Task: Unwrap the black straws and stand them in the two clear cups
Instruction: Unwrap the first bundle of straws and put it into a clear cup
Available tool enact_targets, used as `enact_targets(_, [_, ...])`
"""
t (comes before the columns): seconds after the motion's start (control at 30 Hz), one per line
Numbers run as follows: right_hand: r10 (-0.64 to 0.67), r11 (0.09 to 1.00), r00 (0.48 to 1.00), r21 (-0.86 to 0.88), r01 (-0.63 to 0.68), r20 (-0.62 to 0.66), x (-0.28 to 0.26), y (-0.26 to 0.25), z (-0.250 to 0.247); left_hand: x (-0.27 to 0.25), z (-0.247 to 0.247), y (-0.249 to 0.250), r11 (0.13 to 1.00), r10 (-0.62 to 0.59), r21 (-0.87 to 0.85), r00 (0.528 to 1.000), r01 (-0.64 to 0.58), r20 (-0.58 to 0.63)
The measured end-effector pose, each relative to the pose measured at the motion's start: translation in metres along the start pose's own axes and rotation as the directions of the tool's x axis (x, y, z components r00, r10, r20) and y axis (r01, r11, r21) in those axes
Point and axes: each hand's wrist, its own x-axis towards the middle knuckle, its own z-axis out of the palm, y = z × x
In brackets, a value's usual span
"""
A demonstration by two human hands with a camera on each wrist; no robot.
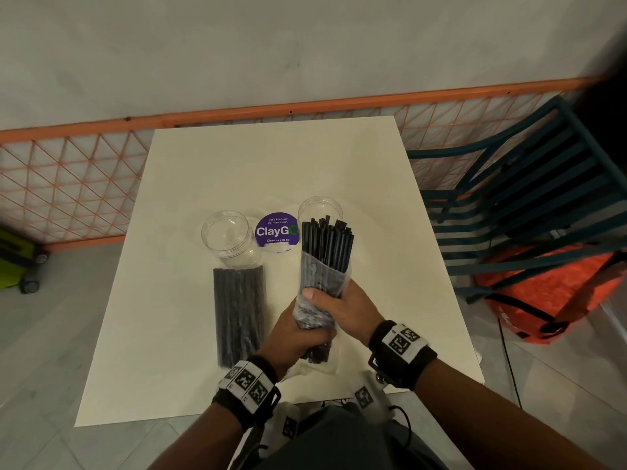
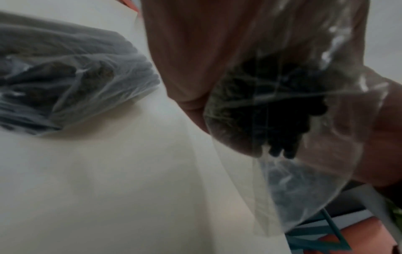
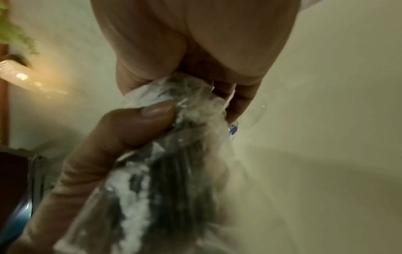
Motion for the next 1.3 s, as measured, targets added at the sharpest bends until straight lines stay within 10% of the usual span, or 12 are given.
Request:
enact_targets(0.3, [-0.188, 0.849, 0.979, -0.488, 0.203, 0.080, -0.005, -0.051, -0.049, -0.008, -0.012, 0.012, 0.963, -0.101, -0.243, 0.992, 0.116, 0.072])
enact_targets(0.37, [-0.397, 0.622, 0.913, -0.702, 0.346, 0.098, -0.008, -0.061, -0.064, -0.008, -0.019, 0.014, 0.957, -0.108, -0.262, 0.992, 0.120, 0.060])
enact_targets(0.43, [-0.557, 0.135, 0.755, -0.859, 0.494, 0.346, -0.007, -0.073, -0.069, -0.008, -0.025, 0.017, 0.958, -0.112, -0.257, 0.992, 0.125, 0.065])
enact_targets(0.5, [-0.444, -0.207, 0.657, -0.784, 0.586, 0.609, -0.003, -0.082, -0.059, -0.007, -0.031, 0.021, 0.971, -0.119, -0.199, 0.989, 0.135, 0.091])
enact_targets(0.67, [-0.135, -0.413, 0.521, -0.526, 0.744, 0.843, 0.024, -0.073, -0.031, -0.002, -0.035, 0.045, 0.980, -0.151, 0.161, 0.963, 0.117, 0.222])
enact_targets(0.93, [-0.329, -0.095, 0.589, -0.646, 0.757, 0.738, 0.048, -0.073, -0.011, -0.008, -0.049, 0.111, 0.907, -0.167, 0.414, 0.972, 0.084, 0.168])
enact_targets(1.1, [-0.477, 0.434, 0.843, -0.768, 0.471, 0.247, 0.056, -0.084, -0.017, -0.008, -0.044, 0.168, 0.990, -0.017, 0.143, 1.000, 0.017, 0.002])
enact_targets(1.3, [-0.388, 0.781, 0.895, -0.594, 0.191, -0.221, 0.088, -0.114, -0.028, 0.004, -0.029, 0.201, 0.955, 0.192, 0.222, 0.981, -0.196, 0.038])
